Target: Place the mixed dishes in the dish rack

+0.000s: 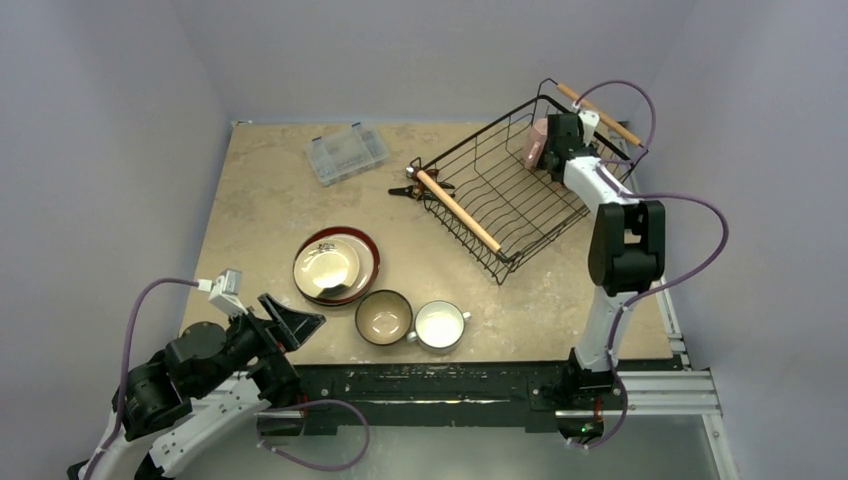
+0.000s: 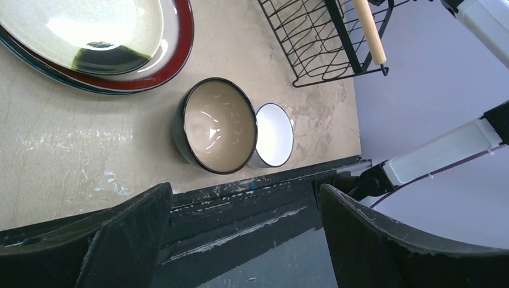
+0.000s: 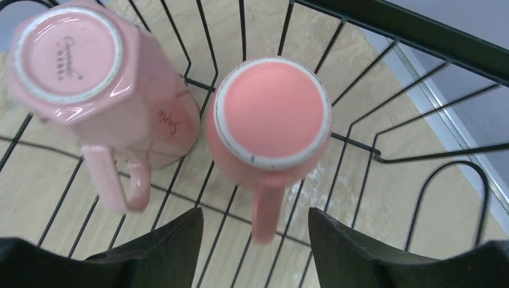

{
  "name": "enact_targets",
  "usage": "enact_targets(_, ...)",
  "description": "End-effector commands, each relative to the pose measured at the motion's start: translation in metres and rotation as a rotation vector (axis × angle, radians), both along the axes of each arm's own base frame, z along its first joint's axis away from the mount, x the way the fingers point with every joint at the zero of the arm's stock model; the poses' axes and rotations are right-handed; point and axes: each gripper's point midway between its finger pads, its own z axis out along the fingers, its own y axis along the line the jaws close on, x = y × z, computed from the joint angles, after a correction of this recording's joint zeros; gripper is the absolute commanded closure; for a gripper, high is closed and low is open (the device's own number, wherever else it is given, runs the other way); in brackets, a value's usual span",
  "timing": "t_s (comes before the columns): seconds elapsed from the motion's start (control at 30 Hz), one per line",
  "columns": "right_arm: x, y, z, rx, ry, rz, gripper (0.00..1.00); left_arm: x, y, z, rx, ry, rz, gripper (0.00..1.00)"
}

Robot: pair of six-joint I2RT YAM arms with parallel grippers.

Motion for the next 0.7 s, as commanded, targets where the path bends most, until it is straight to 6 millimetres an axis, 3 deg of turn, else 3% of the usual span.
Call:
enact_targets(0.0, -0.023, 0.019, 0.082, 0.044, -0.142, 0.037, 0.34, -0.002, -0.003, 0.008, -0.015, 0.009, -0.010, 0.08)
enact_targets(0.1, -0.053, 0.048, 0.112, 0.081, -0.188, 0.125, 0.27, 0.000, -0.006, 0.004, -0.008, 0.027, -0.014, 0.08)
enact_targets(0.17, -0.083, 0.077, 0.141, 0.092, -0.235, 0.209, 0.23, -0.001, -0.011, 0.001, -0.007, 0.041, -0.028, 0.08)
enact_targets(0.27, -0.136, 0.131, 0.161, 0.143, -0.285, 0.392, 0.20, 0.001, -0.018, -0.004, -0.003, 0.061, -0.041, 0.08)
enact_targets(0.33, -0.173, 0.160, 0.164, 0.222, -0.311, 0.534, 0.19, 0.001, -0.025, -0.007, -0.006, 0.079, -0.059, 0.08)
enact_targets(0.37, -0.191, 0.165, 0.152, 0.255, -0.293, 0.573, 0.17, 0.001, -0.029, -0.009, -0.006, 0.090, -0.070, 0.08)
enact_targets(0.43, -0.218, 0.160, 0.149, 0.304, -0.313, 0.591, 0.11, 0.000, -0.033, -0.011, -0.004, 0.106, -0.087, 0.08)
enact_targets(0.53, -0.252, 0.153, 0.150, 0.364, -0.335, 0.599, 0.05, 0.001, -0.037, -0.019, 0.019, 0.135, -0.094, 0.09)
enact_targets(0.67, -0.286, 0.167, 0.155, 0.480, -0.364, 0.722, 0.03, 0.004, -0.045, -0.024, 0.036, 0.147, -0.115, 0.09)
